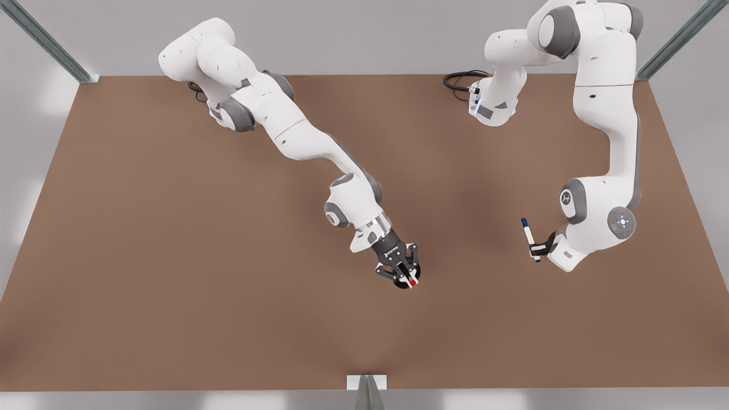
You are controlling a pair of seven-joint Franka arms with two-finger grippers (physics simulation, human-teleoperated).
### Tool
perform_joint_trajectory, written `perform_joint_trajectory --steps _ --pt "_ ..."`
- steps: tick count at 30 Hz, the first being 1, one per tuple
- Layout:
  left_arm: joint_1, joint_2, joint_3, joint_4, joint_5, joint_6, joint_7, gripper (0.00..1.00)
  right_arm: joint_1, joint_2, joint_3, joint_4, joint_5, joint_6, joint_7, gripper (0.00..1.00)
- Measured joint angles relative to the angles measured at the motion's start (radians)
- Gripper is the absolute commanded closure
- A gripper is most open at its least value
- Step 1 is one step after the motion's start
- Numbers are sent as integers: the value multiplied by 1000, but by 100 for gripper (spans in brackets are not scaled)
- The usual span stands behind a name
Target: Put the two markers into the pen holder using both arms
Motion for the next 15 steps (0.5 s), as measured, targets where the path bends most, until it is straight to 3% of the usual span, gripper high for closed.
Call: perform_joint_trajectory --steps 6,7,8,9,15 --pt "0 1 0 0 0 -14 2 78 2 -3 0 0 1 -65 6 76" --pt "0 1 0 0 0 -15 2 78 2 -2 0 0 1 -73 6 59" --pt "0 1 0 0 0 -16 2 78 2 -1 0 0 2 -79 5 14" --pt "0 1 0 0 0 -17 2 78 2 -1 1 0 2 -85 5 1" --pt "2 -2 -15 18 0 -30 5 79 -25 -65 8 -1 4 -153 4 0"
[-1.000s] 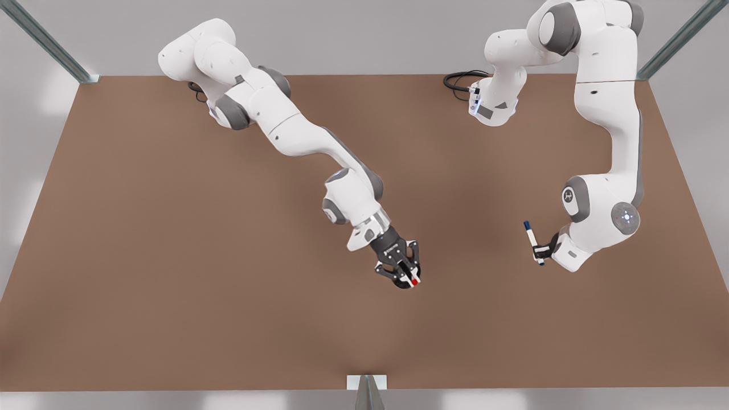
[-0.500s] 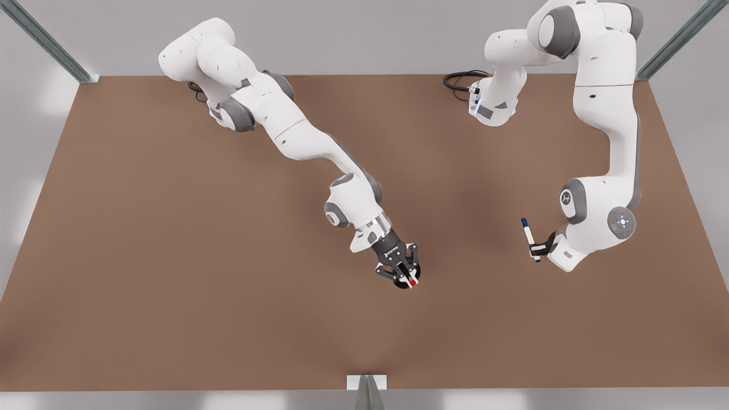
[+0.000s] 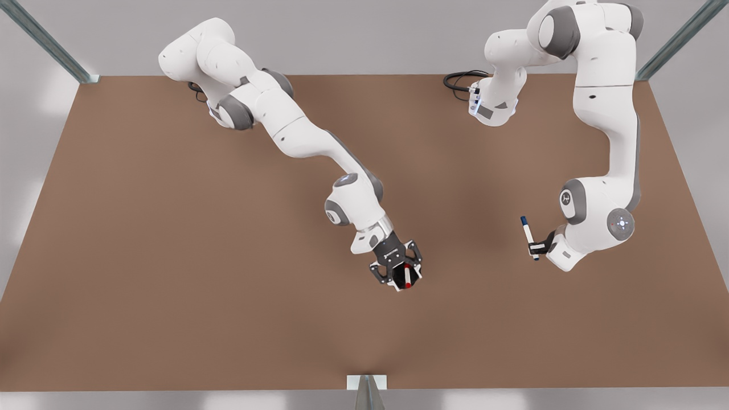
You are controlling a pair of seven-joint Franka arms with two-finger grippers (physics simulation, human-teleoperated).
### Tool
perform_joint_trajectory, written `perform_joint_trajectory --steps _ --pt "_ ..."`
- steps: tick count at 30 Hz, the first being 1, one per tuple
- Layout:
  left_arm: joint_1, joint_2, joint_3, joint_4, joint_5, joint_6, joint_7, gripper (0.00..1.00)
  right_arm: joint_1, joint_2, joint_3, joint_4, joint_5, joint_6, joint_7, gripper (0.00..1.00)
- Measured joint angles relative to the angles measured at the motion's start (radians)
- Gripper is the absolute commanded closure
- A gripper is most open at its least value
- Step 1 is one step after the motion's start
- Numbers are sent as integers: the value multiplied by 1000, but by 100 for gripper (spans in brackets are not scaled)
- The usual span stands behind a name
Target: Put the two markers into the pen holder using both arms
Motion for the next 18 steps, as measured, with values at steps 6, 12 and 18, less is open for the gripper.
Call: perform_joint_trajectory --steps 6,12,18 --pt "-6 21 -226 276 -53 -83 87 79 -281 -471 23 -35 72 -580 -26 0" --pt "-80 54 -438 354 -272 60 362 79 -797 -889 231 -506 50 -1080 -135 0" --pt "-193 83 -454 231 -727 396 743 79 -786 -909 200 -620 45 -1199 -221 0"
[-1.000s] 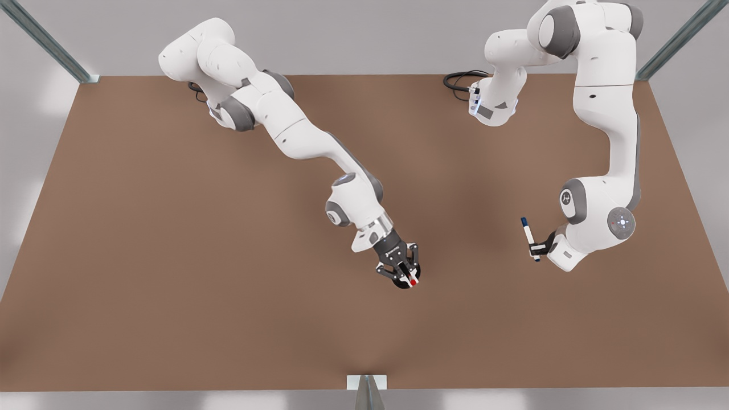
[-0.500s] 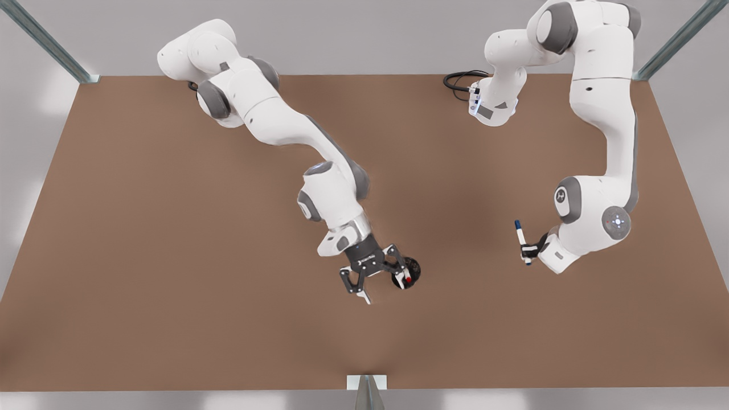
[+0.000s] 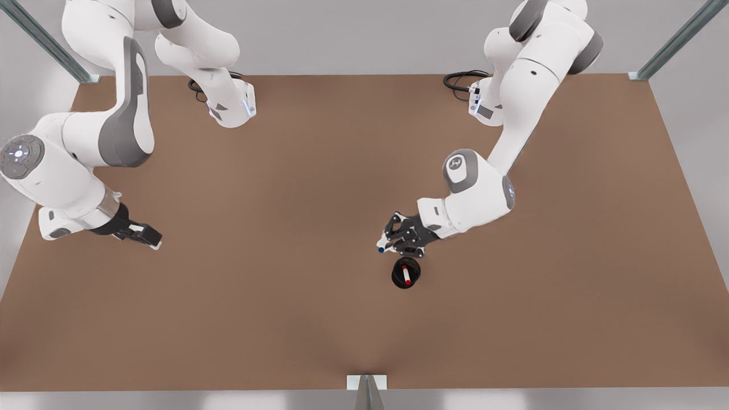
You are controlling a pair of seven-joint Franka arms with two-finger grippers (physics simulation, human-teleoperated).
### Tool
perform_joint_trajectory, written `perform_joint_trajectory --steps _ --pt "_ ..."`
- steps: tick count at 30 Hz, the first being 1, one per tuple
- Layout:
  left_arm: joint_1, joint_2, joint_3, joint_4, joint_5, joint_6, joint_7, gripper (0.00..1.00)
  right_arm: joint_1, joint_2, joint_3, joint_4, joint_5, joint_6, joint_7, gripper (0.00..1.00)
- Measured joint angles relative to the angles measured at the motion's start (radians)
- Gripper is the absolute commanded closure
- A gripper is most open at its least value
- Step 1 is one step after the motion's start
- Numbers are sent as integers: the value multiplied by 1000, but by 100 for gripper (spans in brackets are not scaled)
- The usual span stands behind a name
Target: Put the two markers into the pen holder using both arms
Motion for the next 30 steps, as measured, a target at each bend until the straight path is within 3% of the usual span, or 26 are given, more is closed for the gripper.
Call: perform_joint_trajectory --steps 4,8,18,30 --pt "-3 -4 1 -46 -288 132 279 79 1 10 1 17 0 -23 -43 0" --pt "5 -18 7 -112 -449 201 536 79 1 16 1 16 -1 -31 -76 0" --pt "0 -11 12 -125 -568 285 1043 79 -4 24 0 15 -1 -37 -135 0" --pt "3 33 14 -128 -634 312 1391 79 -5 37 0 12 -2 -19 -179 0"
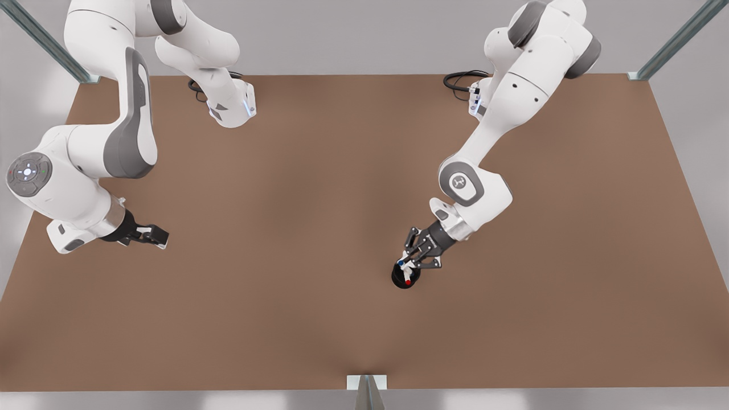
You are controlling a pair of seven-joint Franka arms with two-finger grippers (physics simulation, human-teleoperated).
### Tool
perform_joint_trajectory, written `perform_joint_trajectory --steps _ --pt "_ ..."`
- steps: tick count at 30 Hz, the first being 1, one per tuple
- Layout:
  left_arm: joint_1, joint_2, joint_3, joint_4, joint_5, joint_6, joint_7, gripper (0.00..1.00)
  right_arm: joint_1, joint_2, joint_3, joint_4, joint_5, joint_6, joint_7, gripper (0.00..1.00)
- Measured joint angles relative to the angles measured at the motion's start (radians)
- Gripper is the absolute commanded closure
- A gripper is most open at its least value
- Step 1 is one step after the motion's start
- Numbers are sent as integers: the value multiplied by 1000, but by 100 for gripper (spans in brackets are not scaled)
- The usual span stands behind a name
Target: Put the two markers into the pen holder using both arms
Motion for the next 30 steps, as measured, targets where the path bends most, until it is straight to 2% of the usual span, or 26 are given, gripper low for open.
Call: perform_joint_trajectory --steps 12,29,30 --pt "-1 -17 2 -72 -44 12 179 79 -3 0 -3 0 0 -4 -27 0" --pt "-27 26 2 -66 -90 30 297 79 -8 6 -5 -2 0 -1 -54 0" --pt "-26 31 2 -66 -92 30 302 65 -8 7 -5 -2 0 0 -55 0"
